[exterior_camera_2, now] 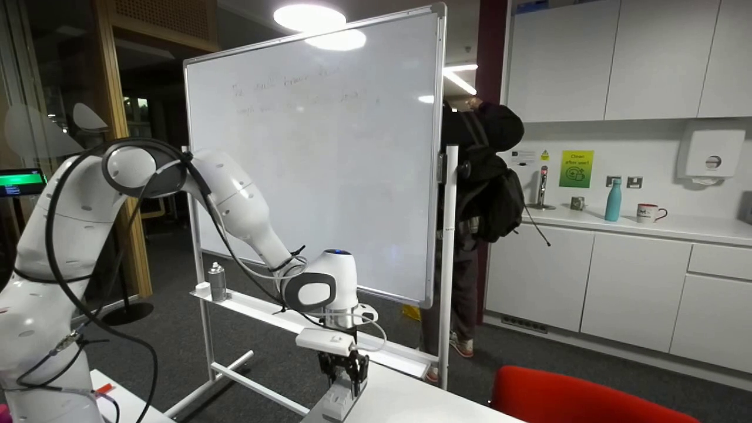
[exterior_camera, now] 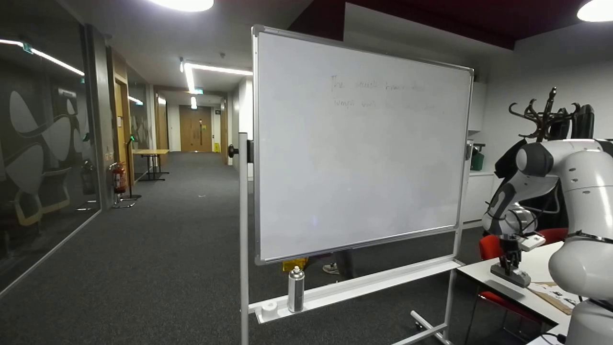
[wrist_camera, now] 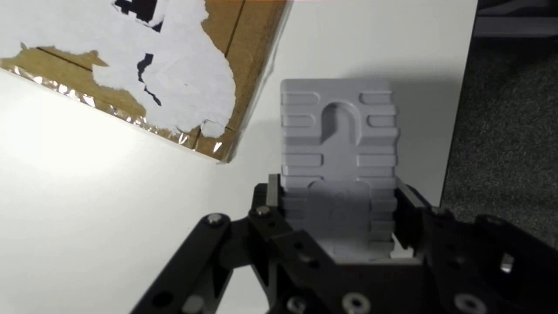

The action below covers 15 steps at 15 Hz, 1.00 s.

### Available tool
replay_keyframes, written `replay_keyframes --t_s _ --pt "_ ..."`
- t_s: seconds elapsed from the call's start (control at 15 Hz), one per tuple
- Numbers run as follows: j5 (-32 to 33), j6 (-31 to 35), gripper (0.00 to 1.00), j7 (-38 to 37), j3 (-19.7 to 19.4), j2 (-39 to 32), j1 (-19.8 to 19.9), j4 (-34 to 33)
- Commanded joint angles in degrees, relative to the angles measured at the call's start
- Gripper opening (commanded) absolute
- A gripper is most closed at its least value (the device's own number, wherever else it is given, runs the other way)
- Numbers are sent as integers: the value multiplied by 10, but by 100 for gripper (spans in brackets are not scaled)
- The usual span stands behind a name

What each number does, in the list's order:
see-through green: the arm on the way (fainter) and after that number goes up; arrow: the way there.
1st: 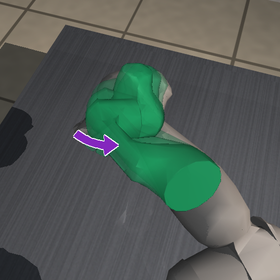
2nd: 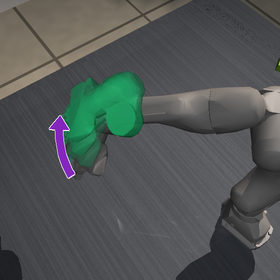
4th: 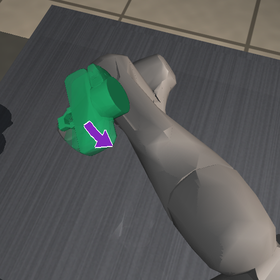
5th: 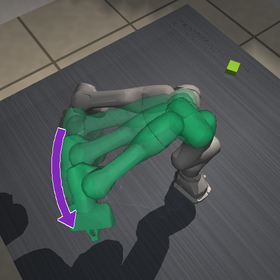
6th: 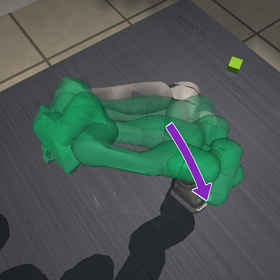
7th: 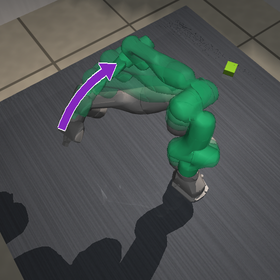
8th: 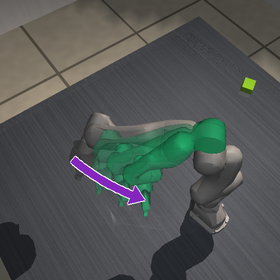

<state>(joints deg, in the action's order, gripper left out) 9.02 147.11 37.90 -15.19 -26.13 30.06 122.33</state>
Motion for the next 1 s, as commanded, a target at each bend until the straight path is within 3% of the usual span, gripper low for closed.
replay_keyframes --t_s 0.0,0.13,0.33,0.67,0.93 --pt "35 14 35 -18 -32 134 -21 114" --pt "66 10 35 -37 -51 188 -35 152" --pt "189 -13 35 -141 -81 264 -66 196" --pt "328 -55 35 -272 -50 375 -78 262" --pt "336 -58 35 -291 -23 442 -89 310"
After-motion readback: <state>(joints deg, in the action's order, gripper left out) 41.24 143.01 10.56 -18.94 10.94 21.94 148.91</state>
